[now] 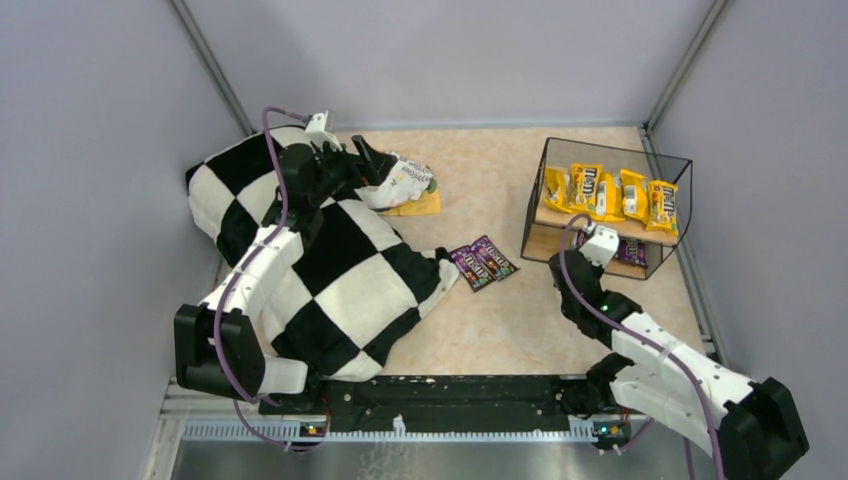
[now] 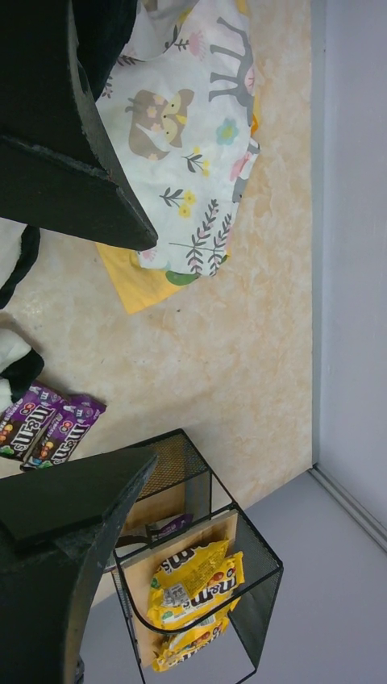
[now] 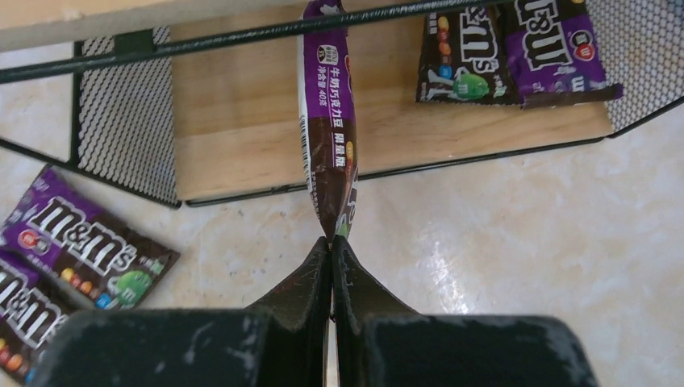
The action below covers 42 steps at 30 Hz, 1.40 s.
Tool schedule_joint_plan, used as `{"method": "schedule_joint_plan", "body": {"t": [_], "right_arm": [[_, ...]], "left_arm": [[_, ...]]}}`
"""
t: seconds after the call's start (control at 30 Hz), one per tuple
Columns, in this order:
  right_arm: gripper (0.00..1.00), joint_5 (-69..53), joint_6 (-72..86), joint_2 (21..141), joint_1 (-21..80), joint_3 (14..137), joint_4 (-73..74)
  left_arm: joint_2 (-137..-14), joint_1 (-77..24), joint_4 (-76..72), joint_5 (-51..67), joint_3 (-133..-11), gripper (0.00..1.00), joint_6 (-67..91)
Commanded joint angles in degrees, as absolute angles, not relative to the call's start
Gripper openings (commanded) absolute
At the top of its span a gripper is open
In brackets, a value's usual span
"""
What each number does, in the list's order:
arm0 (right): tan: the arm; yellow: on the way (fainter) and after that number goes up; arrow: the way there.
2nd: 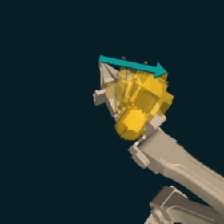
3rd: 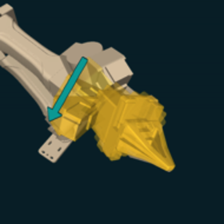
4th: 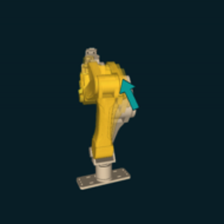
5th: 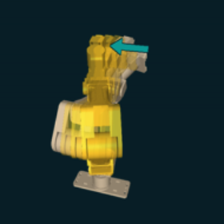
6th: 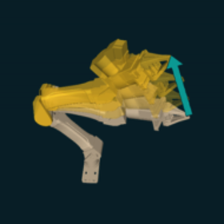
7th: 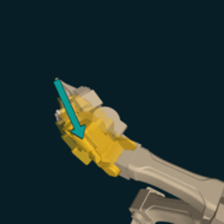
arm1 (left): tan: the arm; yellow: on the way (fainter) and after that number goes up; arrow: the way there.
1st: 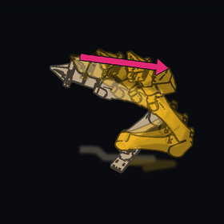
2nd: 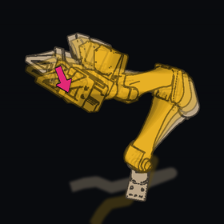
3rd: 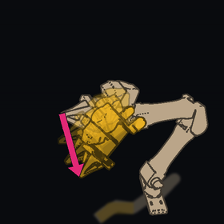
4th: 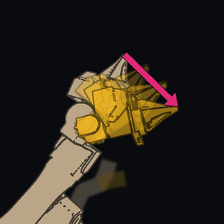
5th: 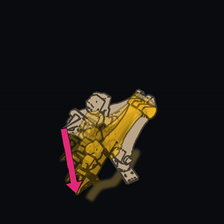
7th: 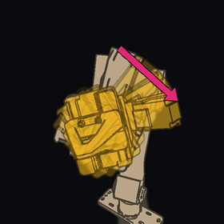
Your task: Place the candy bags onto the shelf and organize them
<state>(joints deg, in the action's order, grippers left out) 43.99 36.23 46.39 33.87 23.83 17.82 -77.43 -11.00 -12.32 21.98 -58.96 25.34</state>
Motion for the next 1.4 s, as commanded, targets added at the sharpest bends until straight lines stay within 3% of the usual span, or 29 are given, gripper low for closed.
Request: {"method": "schedule_joint_plan", "body": {"t": [0.0,0.63,0.73,0.9,1.0,1.13,1.37], "right_arm": [[0.0,48.6,30.2,51.6,31.7,25.8,8.8],[0.0,51.1,21.8,71.4,31.6,34.4,7.5],[0.15,46.6,21.7,71.0,31.5,34.4,8.3],[0.51,40.1,22.1,63.8,31.7,32.2,9.1],[0.61,35.5,22.4,59.0,31.8,33.5,11.9],[0.63,29.9,24.2,57.4,31.7,33.9,15.6],[0.62,21.0,35.5,50.7,24.3,26.3,7.0]], "left_arm": [[-77.5,-11.2,-14.2,22.1,-61.1,0.98,24.6],[-77.1,-11.2,-14.3,22.2,-61.1,0.99,25.0],[-77.1,-11.2,-14.3,22.3,-61.1,0.98,25.0],[-77.1,-11.2,-14.4,22.6,-61.2,0.98,25.0],[-77.1,-11.2,-14.3,22.5,-61.2,0.98,25.0],[-77.2,-11.2,-14.3,22.6,-61.2,0.98,25.2],[-77.5,-11.2,-14.8,23.1,-60.8,0.98,25.7]]}}
